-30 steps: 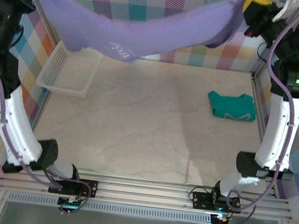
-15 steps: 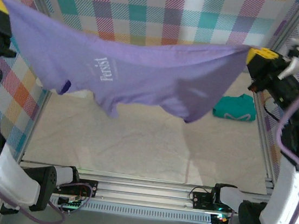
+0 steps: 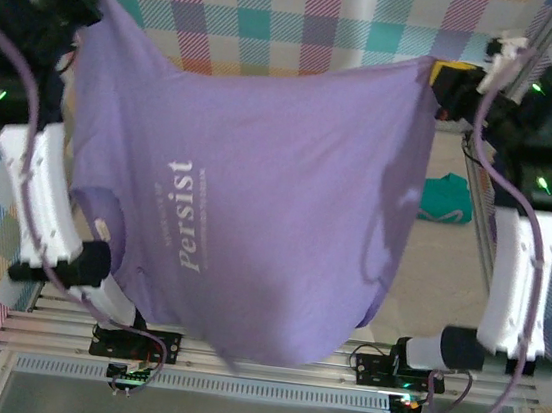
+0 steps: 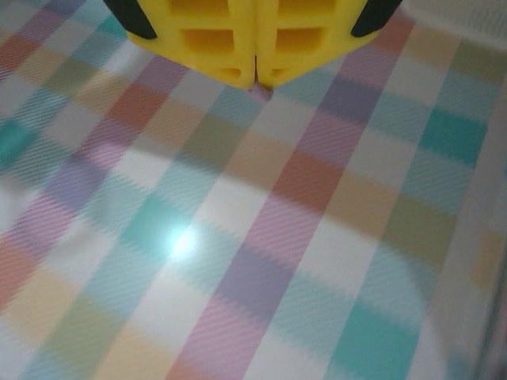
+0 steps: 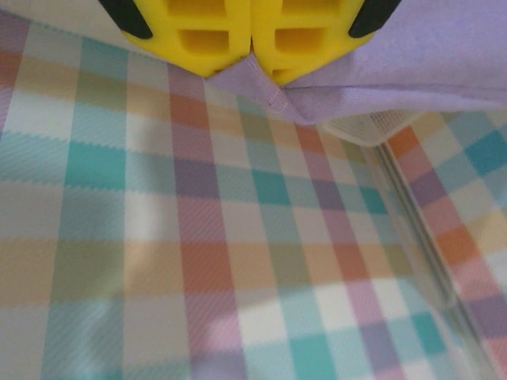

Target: Fold the inside-out t-shirt

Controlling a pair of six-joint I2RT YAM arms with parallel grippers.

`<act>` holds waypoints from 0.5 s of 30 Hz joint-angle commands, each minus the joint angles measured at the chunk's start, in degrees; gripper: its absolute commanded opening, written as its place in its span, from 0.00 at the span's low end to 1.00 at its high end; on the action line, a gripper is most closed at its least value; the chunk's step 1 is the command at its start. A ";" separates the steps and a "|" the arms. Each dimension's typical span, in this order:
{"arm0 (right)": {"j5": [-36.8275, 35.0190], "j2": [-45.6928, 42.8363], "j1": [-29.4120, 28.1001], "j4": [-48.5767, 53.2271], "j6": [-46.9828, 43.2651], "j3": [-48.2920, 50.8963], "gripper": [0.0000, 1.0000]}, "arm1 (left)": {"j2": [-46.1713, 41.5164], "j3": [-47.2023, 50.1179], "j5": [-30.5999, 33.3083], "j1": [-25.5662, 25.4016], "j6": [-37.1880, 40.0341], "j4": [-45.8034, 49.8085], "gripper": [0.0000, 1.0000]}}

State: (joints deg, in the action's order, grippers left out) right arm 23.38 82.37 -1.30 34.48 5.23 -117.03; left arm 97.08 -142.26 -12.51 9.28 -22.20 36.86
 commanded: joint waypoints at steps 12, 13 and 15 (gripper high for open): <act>-9.09 59.38 -3.71 9.53 -1.66 -53.09 0.26 | 42.91 -26.56 5.41 -8.04 2.20 -3.28 0.44; -9.35 61.28 -3.67 13.33 -2.23 -57.39 0.30 | 41.56 -24.83 4.93 -8.26 2.84 -2.22 0.51; -9.94 59.95 -3.64 18.48 -3.31 -56.35 0.34 | 38.10 -21.50 4.55 -8.97 3.68 1.27 0.60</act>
State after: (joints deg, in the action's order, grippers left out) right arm 14.74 146.28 -4.67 41.89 3.88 -167.87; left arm 143.79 -163.78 -8.01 0.97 -19.84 37.82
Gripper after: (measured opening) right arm 0.332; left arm 0.581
